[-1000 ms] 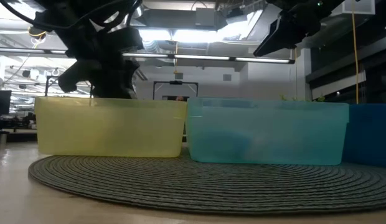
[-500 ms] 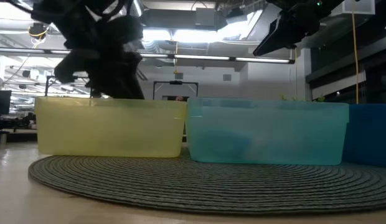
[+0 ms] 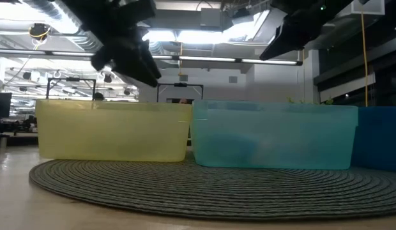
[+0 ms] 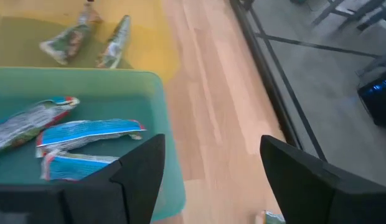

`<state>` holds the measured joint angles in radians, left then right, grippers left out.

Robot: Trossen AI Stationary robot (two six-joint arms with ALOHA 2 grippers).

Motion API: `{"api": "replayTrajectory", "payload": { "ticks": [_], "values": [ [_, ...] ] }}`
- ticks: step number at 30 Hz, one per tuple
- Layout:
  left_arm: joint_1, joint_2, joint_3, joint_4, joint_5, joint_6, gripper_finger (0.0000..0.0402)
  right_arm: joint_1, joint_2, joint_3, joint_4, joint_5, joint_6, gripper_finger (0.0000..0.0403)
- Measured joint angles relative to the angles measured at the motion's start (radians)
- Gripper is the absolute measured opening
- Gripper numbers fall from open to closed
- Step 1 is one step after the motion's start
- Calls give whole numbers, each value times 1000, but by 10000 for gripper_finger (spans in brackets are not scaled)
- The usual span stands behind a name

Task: Pick and place Granola Bars by type
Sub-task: Put the yellow granola bar into the yellow bin

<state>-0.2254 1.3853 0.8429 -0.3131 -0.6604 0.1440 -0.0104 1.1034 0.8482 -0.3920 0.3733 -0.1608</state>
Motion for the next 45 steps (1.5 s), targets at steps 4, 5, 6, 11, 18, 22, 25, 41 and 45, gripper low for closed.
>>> {"api": "replayTrajectory", "payload": {
  "ticks": [4, 5, 6, 11, 18, 22, 25, 41, 45],
  "values": [
    [11, 0, 0, 19, -106, 1, 205, -66, 0, 0, 22, 0, 1, 264],
    [14, 0, 0, 31, -128, 5, 205, -88, 0, 0, 32, 0, 2, 264],
    [18, 0, 0, 46, -147, 14, 205, -113, 0, 0, 44, 0, 2, 264],
    [48, 0, 0, 124, -183, 79, 205, -240, 0, 0, 112, 1, 44, 264],
    [106, 0, 0, 220, -186, 142, 205, -401, 7, 0, 147, -22, 164, 264],
    [145, 0, 0, 242, -185, 144, 205, -471, 56, 0, 156, -95, 230, 264],
    [174, 0, 0, 251, -185, 147, 205, -509, 128, 0, 161, -127, 244, 264],
    [234, 0, 0, 248, -183, 60, 205, -686, 436, 0, 256, -236, 291, 284],
    [234, 0, 0, 248, -183, 56, 205, -716, 465, 0, 263, -245, 299, 320]
  ]
}}
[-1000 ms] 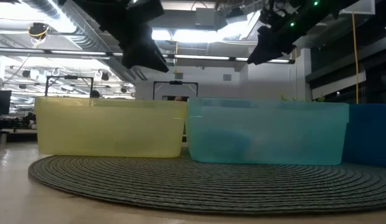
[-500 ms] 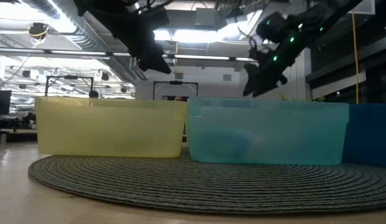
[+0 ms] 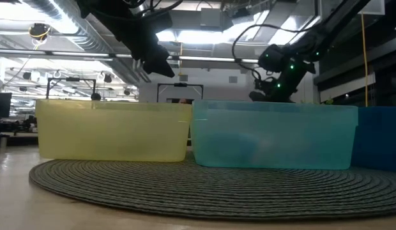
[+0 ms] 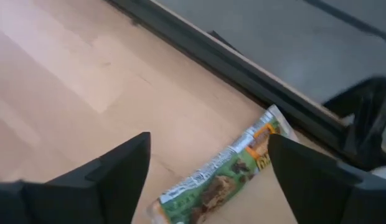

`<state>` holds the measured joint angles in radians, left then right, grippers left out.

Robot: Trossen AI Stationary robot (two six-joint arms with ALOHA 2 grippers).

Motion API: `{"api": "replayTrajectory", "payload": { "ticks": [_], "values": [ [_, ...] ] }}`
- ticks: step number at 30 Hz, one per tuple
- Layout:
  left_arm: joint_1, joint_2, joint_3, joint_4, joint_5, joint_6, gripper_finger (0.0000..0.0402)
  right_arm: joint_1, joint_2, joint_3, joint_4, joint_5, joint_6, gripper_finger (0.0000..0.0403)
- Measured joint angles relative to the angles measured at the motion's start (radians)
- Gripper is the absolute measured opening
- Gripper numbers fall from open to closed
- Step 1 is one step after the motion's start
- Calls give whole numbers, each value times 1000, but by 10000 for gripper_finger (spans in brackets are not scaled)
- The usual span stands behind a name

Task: Pick and place Granola Bars by type
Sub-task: Put the yellow granola bar into the yellow bin

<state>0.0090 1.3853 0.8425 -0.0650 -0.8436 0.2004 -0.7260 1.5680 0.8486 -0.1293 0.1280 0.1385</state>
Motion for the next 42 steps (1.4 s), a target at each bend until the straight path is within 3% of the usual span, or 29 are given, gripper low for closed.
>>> {"api": "replayTrajectory", "payload": {
  "ticks": [5, 27, 31, 42],
  "values": [
    [0, 0, 0, 1, 0, -6, 205, -24, 28, 0, -11, 1, 65, 347],
    [0, 0, -1, 2, 0, -6, 205, -31, 194, 2, 9, -26, 135, 329],
    [0, 0, -1, 2, 0, -6, 205, -31, 194, 2, 14, -41, 119, 292],
    [0, 0, -1, 2, 0, -6, 205, -31, 195, 1, 22, -82, 91, 118]
  ]
}}
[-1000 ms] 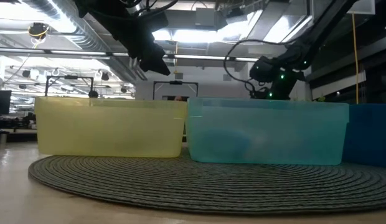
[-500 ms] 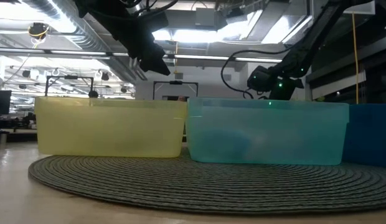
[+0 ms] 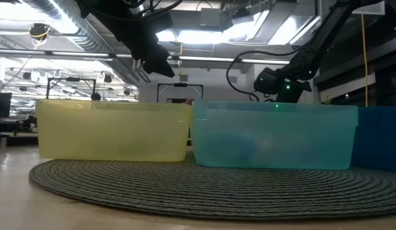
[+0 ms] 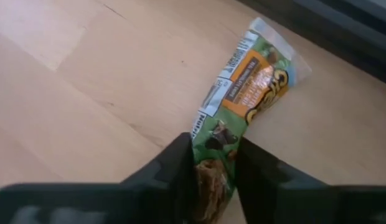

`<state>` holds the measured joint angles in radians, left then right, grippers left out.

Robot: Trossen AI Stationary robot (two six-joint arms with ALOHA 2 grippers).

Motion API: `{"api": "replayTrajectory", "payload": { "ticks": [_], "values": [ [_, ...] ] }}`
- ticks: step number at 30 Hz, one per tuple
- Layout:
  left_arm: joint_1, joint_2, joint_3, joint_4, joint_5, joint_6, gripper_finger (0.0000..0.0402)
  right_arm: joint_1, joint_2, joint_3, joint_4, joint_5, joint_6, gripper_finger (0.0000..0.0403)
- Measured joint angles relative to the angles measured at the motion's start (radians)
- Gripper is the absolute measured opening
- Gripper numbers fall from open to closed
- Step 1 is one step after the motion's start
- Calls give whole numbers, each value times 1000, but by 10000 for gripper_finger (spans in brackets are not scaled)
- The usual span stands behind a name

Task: Pick and place Granola Bars by type
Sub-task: Put the yellow granola bar into the yellow bin

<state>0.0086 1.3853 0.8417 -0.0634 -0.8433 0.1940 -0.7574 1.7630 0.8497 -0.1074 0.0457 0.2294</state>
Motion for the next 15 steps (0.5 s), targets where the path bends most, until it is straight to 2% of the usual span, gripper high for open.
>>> {"api": "replayTrajectory", "payload": {
  "ticks": [6, 15],
  "values": [
    [0, 0, 0, 0, 0, 0, 205, 0, 0, 0, 25, -3, -4, 69],
    [0, 0, 0, 0, 5, -1, 205, 4, -17, -2, 33, -17, -27, 63]
  ]
}}
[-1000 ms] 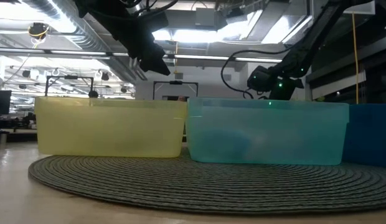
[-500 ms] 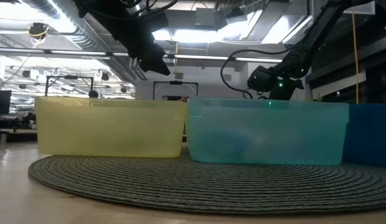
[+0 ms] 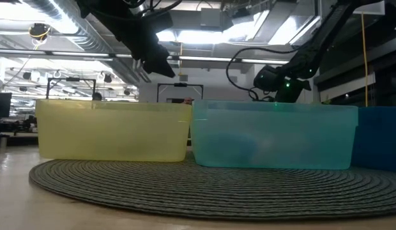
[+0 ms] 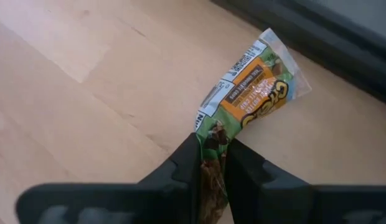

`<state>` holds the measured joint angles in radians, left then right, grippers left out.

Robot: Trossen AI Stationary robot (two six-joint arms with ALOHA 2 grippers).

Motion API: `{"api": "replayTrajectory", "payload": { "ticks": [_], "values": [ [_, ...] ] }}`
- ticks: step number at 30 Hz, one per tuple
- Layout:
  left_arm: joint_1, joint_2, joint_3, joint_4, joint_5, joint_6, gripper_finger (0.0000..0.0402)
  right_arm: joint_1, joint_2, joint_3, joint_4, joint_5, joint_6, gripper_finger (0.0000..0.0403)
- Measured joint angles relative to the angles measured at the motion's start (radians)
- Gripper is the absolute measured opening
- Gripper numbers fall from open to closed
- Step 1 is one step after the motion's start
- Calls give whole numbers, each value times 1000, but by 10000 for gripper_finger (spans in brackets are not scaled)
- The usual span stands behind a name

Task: Pick and place Granola Bars by type
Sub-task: Put the yellow granola bar into the yellow bin

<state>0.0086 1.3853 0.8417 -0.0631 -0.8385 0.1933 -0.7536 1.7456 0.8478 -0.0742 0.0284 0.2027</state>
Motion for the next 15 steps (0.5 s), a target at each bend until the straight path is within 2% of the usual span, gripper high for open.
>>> {"api": "replayTrajectory", "payload": {
  "ticks": [5, 15],
  "values": [
    [1, 0, 0, 0, 53, -1, 205, 14, -35, 0, 2, 1, -2, 63],
    [1, 0, 0, 0, 56, -7, 205, 52, -115, 0, 2, 3, -3, 63]
  ]
}}
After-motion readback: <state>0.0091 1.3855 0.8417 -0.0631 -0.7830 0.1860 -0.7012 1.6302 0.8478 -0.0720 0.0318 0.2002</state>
